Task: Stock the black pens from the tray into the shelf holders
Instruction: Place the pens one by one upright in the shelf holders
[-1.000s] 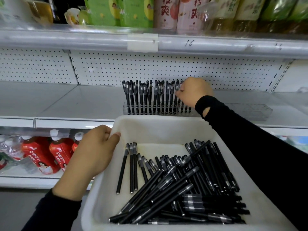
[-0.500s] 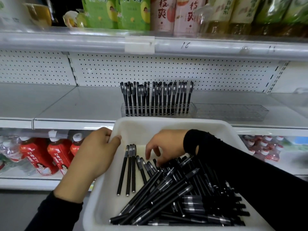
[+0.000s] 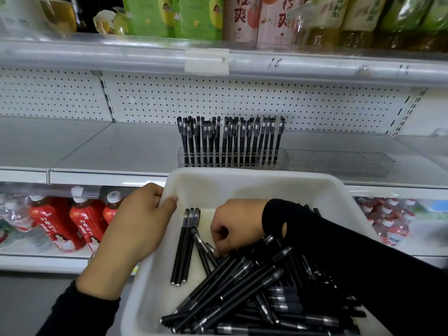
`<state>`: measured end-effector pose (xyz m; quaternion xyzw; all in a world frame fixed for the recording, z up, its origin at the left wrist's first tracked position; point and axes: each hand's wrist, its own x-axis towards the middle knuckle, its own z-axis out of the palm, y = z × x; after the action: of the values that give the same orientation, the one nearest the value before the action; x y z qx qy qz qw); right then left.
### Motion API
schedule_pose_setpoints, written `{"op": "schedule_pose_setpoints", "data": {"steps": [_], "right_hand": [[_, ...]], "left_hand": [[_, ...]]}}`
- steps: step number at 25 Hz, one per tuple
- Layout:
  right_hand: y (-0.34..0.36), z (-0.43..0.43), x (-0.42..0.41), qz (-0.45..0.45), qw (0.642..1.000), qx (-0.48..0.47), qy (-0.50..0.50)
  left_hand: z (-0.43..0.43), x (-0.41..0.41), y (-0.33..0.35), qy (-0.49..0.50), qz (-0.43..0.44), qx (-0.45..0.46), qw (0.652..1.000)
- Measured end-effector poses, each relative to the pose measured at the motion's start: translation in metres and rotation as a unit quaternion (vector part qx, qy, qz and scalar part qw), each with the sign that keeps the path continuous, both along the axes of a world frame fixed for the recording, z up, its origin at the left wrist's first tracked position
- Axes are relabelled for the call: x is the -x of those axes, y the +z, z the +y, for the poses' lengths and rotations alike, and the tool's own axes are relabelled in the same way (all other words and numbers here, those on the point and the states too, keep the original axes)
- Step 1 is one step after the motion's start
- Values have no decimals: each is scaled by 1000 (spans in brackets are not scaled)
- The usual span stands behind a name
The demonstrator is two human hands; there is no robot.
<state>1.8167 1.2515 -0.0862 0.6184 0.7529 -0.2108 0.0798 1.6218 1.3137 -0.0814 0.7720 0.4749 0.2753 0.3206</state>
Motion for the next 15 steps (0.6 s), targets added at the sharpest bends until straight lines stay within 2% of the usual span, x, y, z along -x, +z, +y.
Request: {"op": "schedule_pose_setpoints", "data": {"steps": [5, 9, 15], "right_hand": [[-3, -3, 23, -10, 999, -23, -47], [1, -7, 33, 28, 996, 51, -68], [4, -11, 45, 5, 994, 84, -75]], "left_hand": [[-1, 0, 0, 3, 1, -2, 1000], [-1, 0, 0, 1, 1, 2, 1000], [-2, 1, 0, 0, 2, 10, 1000]]}}
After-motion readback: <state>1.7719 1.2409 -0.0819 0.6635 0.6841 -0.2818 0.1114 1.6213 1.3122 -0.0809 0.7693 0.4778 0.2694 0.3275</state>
